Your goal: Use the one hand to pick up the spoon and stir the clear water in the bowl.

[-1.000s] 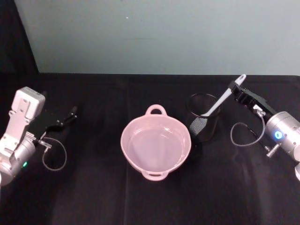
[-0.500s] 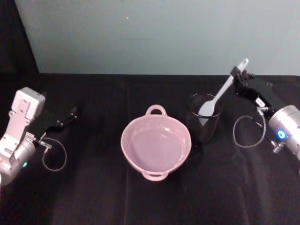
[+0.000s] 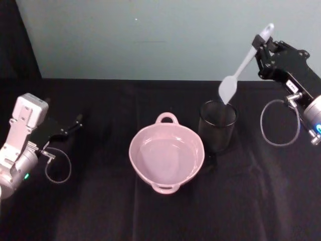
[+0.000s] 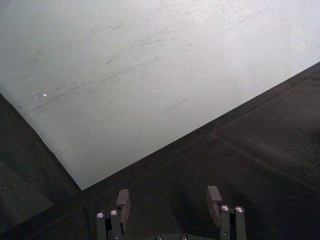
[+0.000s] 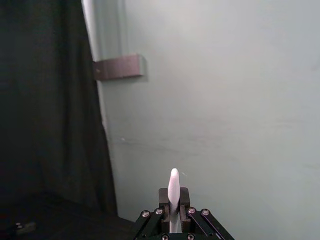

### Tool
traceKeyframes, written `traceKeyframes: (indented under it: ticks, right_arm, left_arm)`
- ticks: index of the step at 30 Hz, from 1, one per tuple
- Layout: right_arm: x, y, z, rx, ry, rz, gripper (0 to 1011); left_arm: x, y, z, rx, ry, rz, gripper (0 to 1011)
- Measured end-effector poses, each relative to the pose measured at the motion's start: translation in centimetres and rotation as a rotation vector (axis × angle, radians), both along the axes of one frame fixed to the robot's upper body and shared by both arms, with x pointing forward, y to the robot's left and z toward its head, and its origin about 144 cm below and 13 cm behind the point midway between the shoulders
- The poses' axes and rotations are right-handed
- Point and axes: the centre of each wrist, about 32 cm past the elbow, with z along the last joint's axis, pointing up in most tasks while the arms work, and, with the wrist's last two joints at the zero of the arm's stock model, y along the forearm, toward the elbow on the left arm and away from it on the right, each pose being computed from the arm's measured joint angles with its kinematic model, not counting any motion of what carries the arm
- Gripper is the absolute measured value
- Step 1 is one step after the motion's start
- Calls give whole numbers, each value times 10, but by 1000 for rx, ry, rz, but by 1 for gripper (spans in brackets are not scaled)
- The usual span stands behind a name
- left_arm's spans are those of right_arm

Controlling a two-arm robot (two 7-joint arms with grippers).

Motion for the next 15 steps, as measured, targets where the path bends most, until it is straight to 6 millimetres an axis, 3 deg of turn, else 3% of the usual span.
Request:
traceKeyframes:
  ticks: [7, 15]
  right_arm:
    - [-3, 8, 7, 7, -12, 107, 117]
    - [-2, 18, -7, -24, 2, 293, 117]
  left_arm:
    - [0, 0, 0, 0, 0, 0, 1011]
    - [0, 0, 0, 0, 0, 0, 1011]
